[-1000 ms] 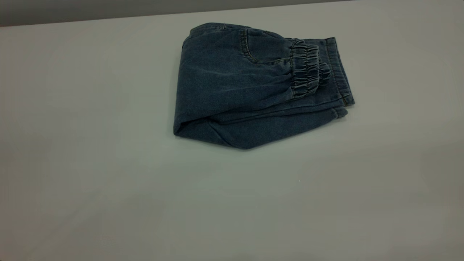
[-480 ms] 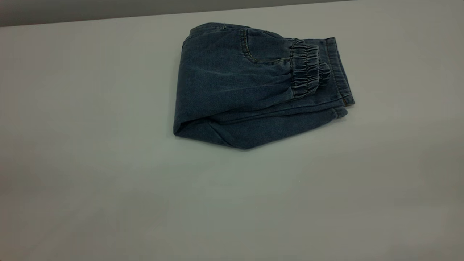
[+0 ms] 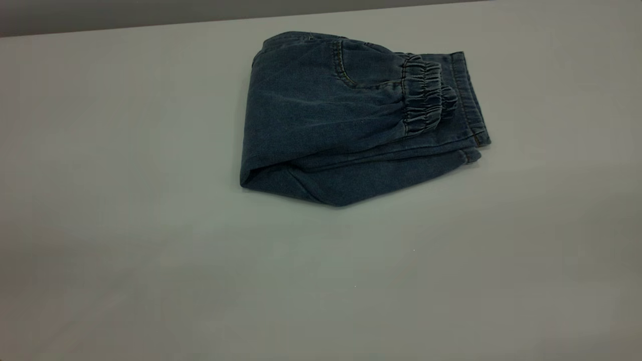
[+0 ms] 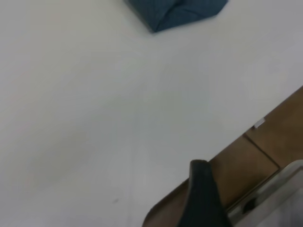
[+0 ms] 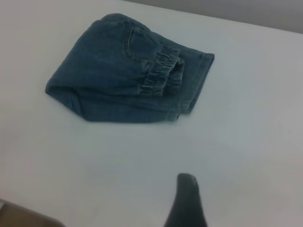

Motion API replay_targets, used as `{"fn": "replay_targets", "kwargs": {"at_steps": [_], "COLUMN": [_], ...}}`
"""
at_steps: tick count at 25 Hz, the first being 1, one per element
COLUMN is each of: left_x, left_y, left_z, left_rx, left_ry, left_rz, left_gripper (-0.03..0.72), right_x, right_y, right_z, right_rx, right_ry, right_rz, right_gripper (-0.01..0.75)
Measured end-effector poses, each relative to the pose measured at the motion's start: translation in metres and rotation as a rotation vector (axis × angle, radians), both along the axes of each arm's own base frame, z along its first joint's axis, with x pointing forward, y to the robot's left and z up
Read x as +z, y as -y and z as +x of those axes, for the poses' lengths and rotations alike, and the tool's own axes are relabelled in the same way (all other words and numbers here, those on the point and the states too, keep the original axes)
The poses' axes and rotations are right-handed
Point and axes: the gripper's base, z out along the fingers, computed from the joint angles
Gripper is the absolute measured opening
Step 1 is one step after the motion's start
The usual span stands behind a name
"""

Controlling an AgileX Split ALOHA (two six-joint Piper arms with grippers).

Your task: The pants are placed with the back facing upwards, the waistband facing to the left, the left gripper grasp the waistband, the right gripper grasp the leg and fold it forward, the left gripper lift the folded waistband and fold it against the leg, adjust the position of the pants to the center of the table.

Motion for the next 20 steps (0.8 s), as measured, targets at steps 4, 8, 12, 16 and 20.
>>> {"fn": "replay_targets", "kwargs": {"at_steps": [4,8,12,16,20], "left_x": [-0.0051,-0.0092,-0.009,-0.0089,-0.009], "left_y": [0.0043,0.0051,0.0048,0.0048,0.0047], "left_z": [0.0034,0.0044,0.0046,0.0045,0.0044], "left_rx": [-0.006,-0.017,-0.021,-0.021,-0.021], "left_ry": [0.018,0.021,0.027,0.027,0.026], "left_rz": [-0.031,-0.021,-0.014,-0.014,-0.012], "left_gripper": [0.454,0.454,0.454,0.454,0.454], "right_x": [-0.0001,-0.0001,-0.0001,-0.0001,-0.0001], "right_y": [-0.0001,-0.0001,-0.0001,-0.0002,-0.0002], "right_z": [-0.0001,-0.0001,-0.0001,-0.0001,-0.0001], "right_rx": [0.001,0.001,0.001,0.001,0.001], "right_ry": [-0.001,-0.002,-0.002,-0.002,-0.002], "right_rz": [0.001,0.0,0.0,0.001,0.001], "right_gripper": [0.48,0.48,0.48,0.48,0.48]}}
